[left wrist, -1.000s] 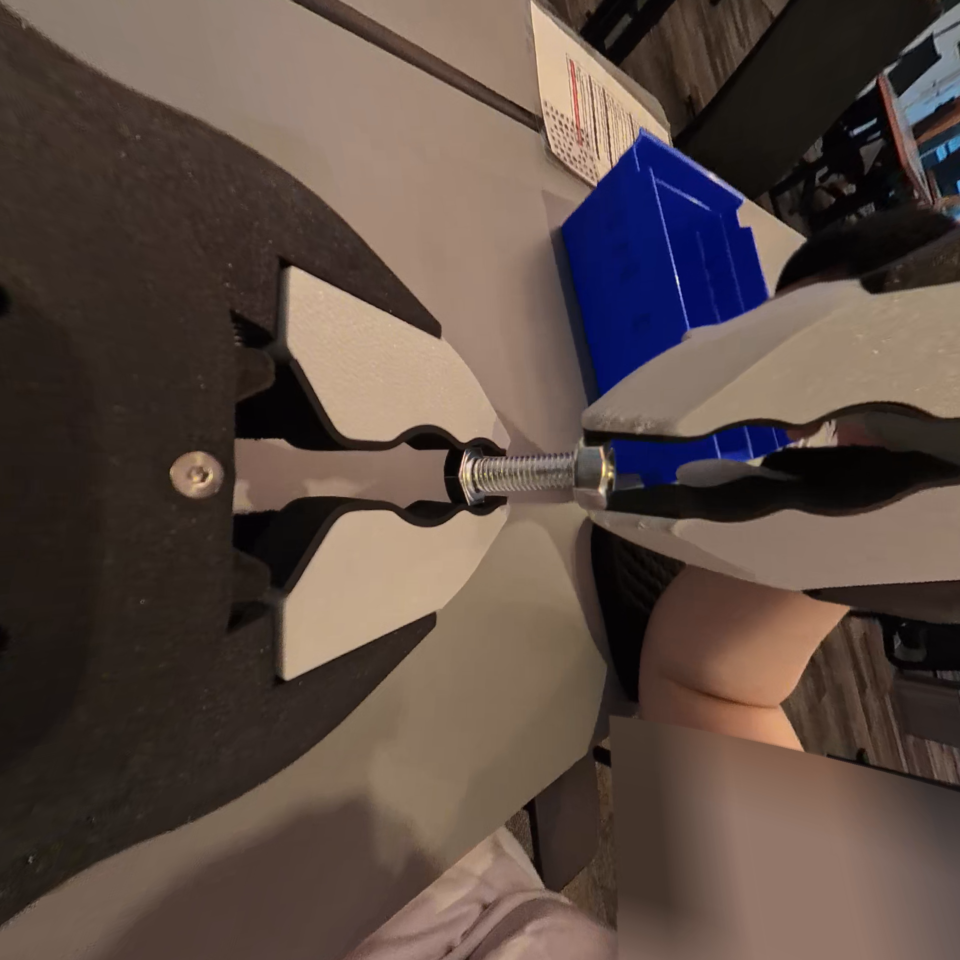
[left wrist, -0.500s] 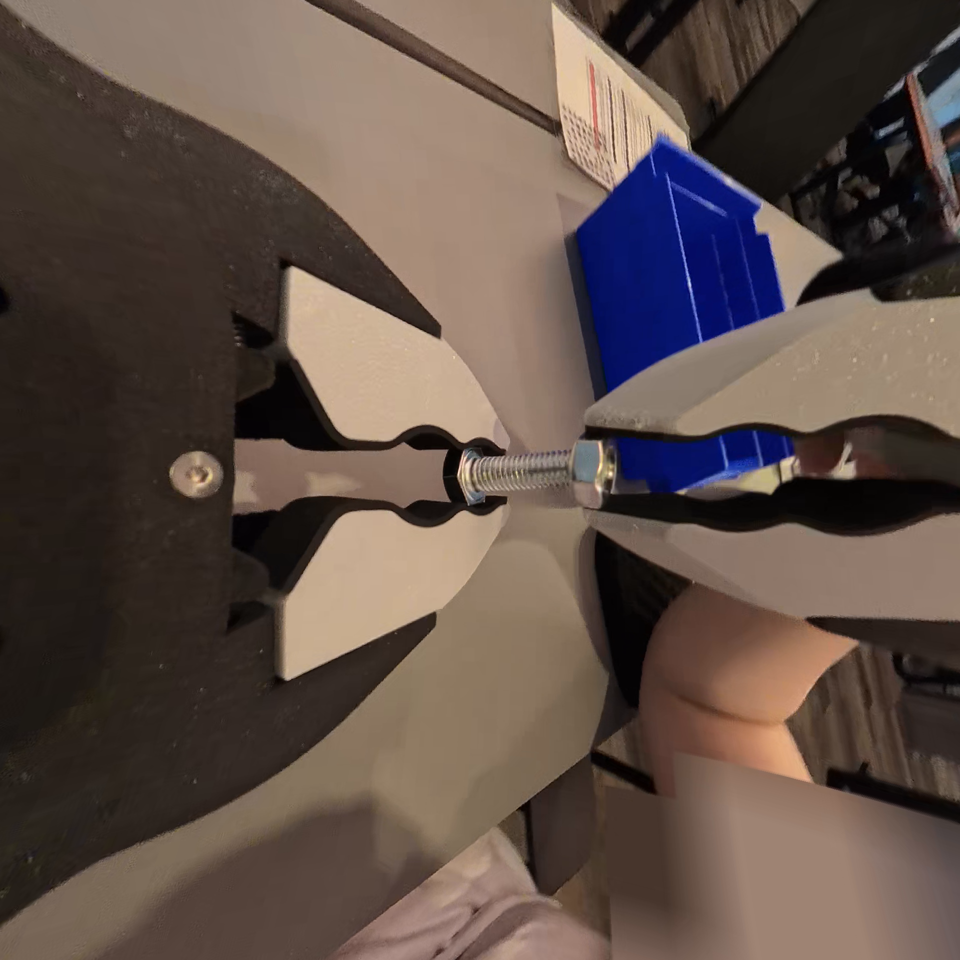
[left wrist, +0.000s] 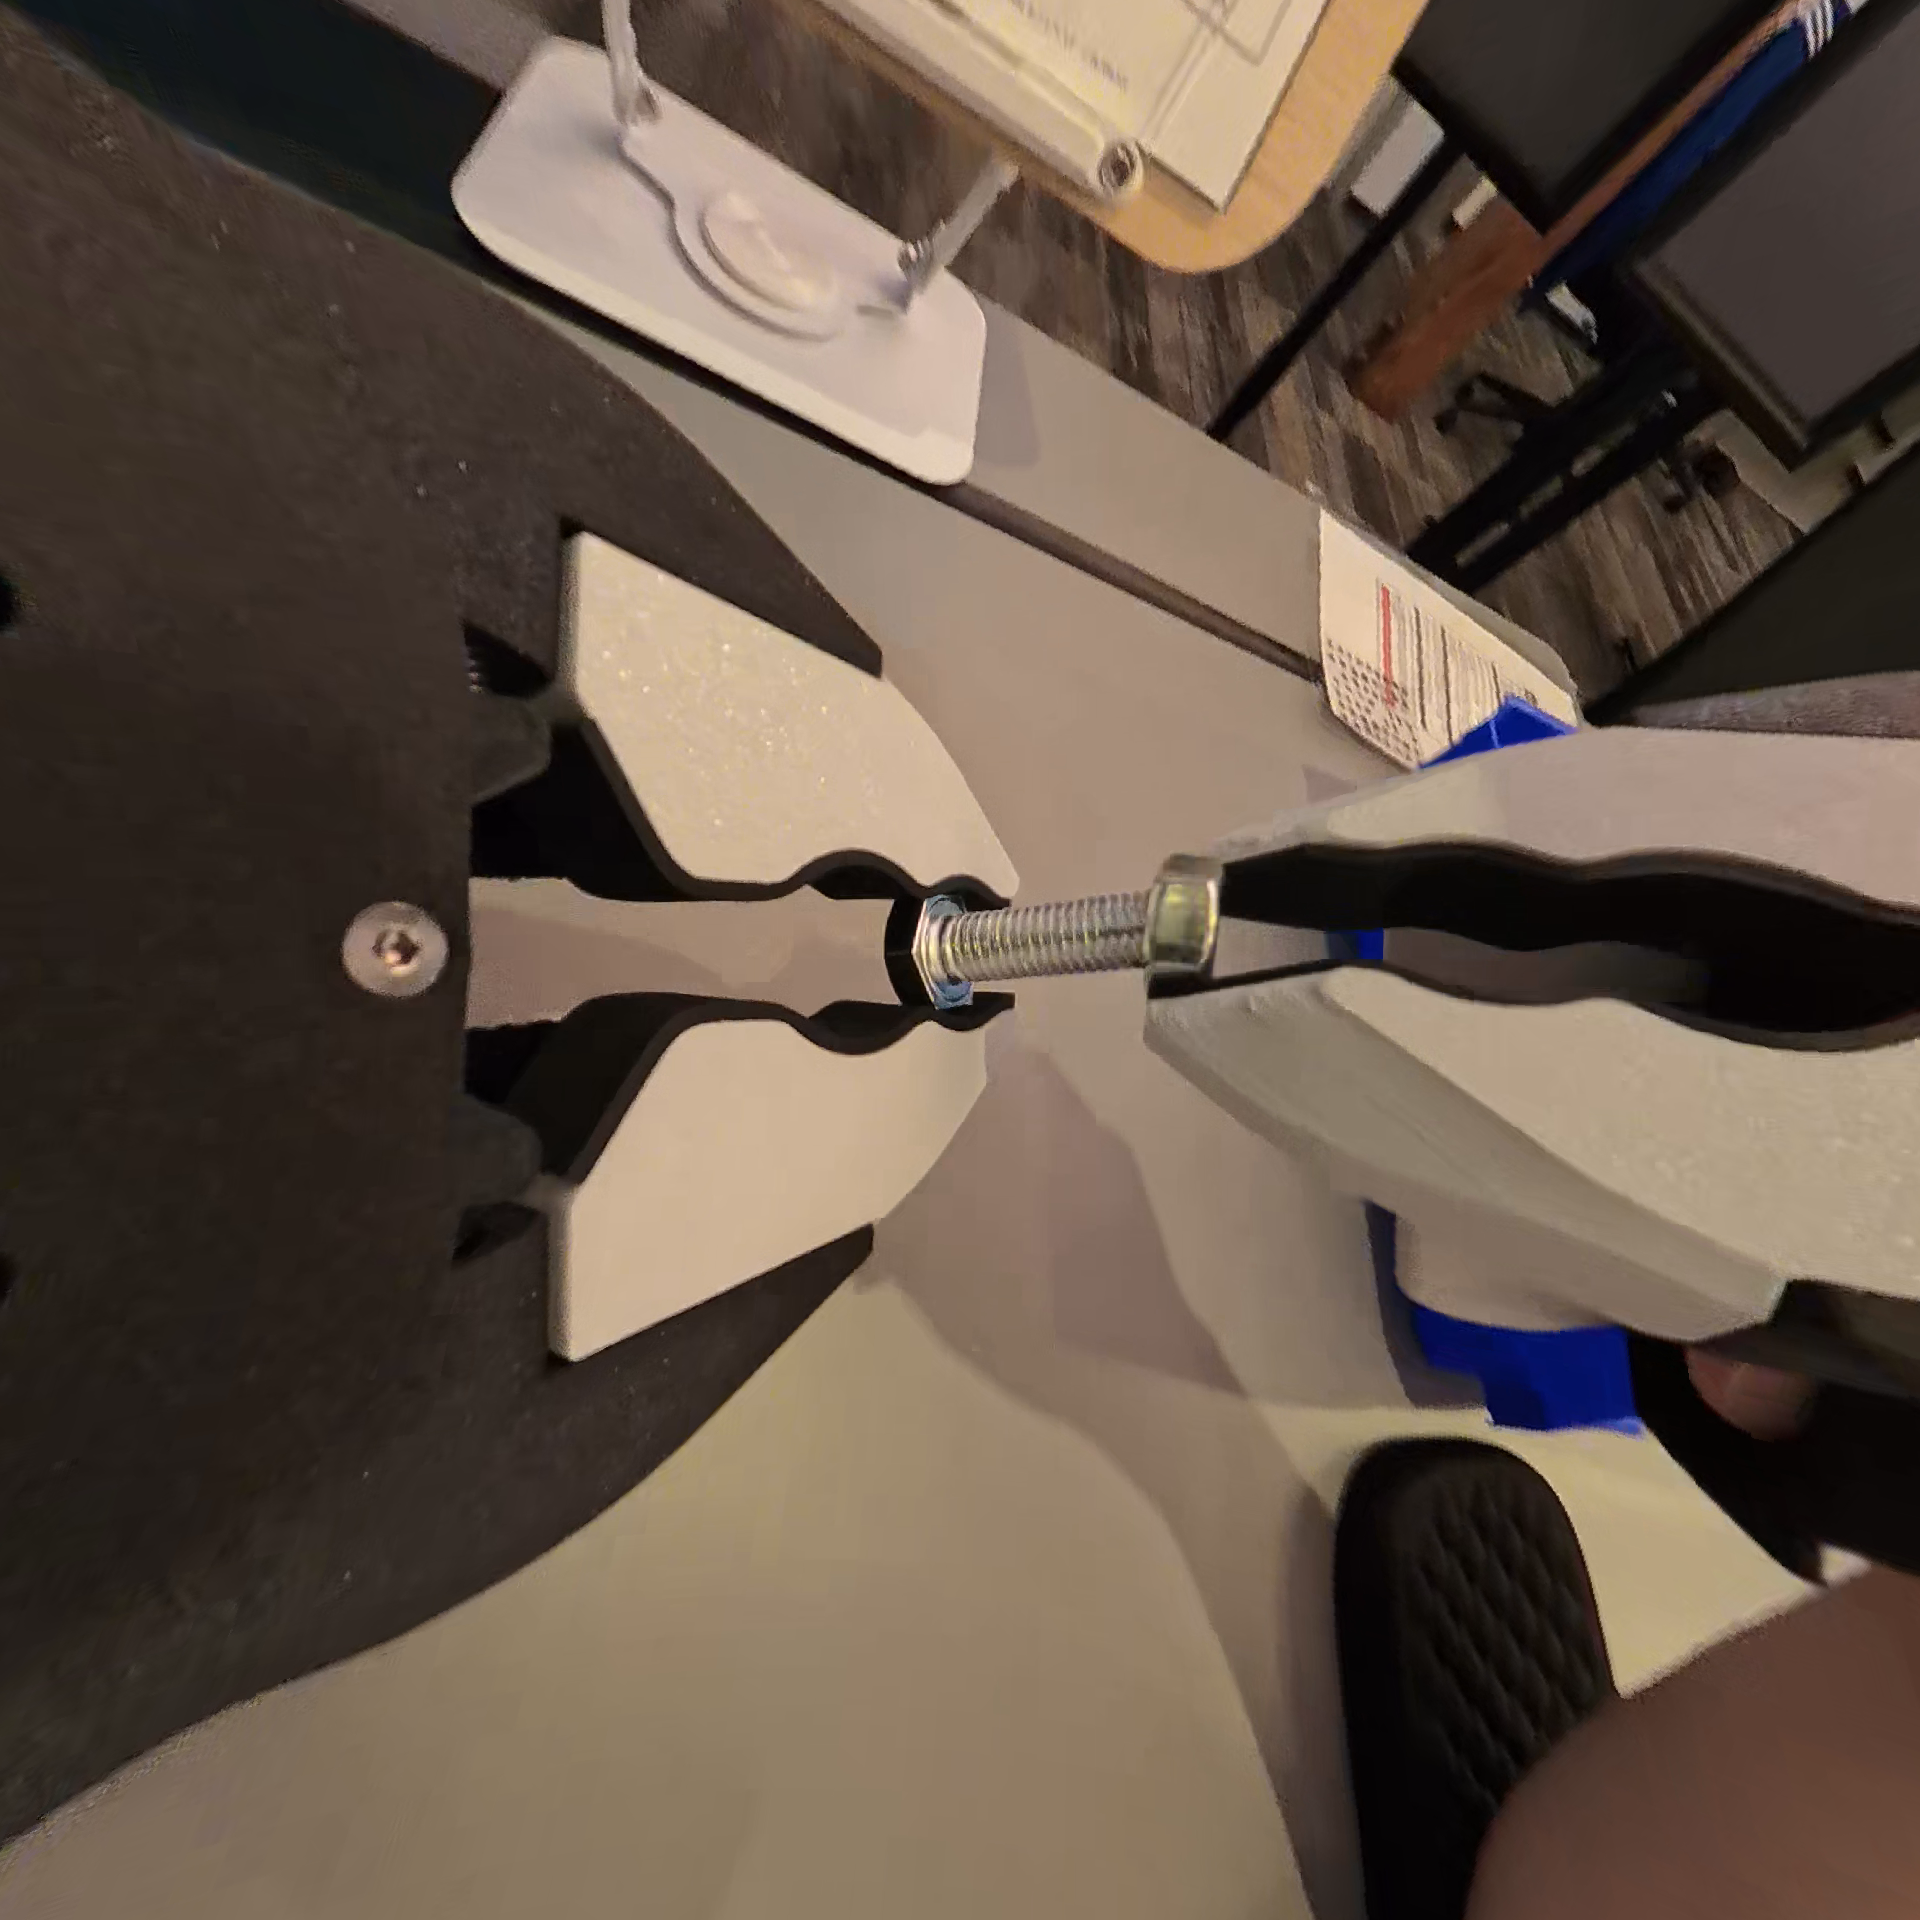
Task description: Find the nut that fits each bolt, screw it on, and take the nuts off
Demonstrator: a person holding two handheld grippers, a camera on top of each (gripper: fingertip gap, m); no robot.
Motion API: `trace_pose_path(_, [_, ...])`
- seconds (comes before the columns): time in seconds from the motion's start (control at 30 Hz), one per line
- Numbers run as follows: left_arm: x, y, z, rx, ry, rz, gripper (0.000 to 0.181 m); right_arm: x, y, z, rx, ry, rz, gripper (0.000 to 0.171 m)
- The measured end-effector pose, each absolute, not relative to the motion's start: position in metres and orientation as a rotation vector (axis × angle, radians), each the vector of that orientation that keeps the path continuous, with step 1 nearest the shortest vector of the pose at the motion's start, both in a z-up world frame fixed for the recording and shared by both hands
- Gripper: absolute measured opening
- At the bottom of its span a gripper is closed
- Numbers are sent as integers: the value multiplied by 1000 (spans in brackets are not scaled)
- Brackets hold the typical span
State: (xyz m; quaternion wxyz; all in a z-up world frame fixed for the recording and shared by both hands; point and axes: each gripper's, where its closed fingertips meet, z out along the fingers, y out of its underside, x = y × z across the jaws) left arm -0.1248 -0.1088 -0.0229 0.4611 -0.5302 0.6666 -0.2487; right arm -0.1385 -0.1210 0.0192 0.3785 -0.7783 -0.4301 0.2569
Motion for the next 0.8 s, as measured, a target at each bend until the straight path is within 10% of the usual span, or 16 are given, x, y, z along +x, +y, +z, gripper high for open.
trace_pose_path(0.8, [-126, -147, -44, -1256, 1892, -708, 14, -135, -153, 0, -1911, -1502, 504, 17])
